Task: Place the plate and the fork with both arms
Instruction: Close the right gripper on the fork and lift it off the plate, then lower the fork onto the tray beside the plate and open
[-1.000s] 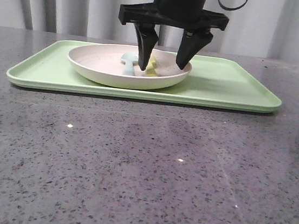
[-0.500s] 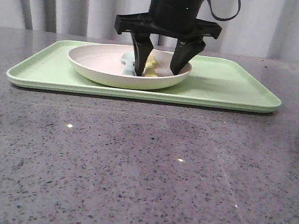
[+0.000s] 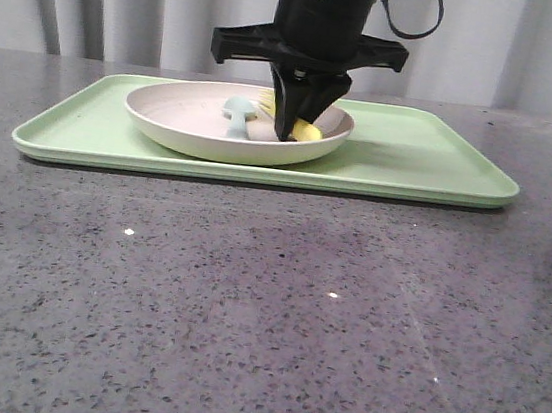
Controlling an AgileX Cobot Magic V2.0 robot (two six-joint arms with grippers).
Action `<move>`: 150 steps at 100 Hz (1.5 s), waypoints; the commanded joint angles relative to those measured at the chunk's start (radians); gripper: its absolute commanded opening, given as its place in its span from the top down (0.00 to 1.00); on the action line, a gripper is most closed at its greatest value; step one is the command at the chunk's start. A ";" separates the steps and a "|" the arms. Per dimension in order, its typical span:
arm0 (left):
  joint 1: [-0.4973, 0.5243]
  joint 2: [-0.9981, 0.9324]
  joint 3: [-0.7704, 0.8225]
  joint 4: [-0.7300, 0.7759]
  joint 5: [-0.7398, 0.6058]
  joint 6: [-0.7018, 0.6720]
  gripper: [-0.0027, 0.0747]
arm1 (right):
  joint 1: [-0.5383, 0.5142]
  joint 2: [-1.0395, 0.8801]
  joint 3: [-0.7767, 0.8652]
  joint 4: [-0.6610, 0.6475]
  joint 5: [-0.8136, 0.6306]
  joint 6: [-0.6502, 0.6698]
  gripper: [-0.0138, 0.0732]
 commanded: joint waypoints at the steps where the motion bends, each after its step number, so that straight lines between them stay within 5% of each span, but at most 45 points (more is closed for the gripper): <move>1: 0.004 -0.008 -0.027 -0.017 -0.057 -0.007 0.59 | 0.000 -0.057 -0.030 -0.008 -0.026 -0.001 0.81; 50: 0.004 -0.008 -0.027 -0.017 -0.057 -0.007 0.59 | -0.016 -0.154 -0.030 -0.029 0.011 -0.001 0.82; 104: 0.004 -0.008 -0.027 -0.017 -0.057 -0.007 0.59 | -0.155 -0.212 -0.030 -0.054 0.240 -0.001 0.82; 150: 0.004 -0.008 -0.027 -0.018 -0.057 -0.007 0.59 | -0.175 -0.171 -0.029 -0.054 0.246 -0.001 0.81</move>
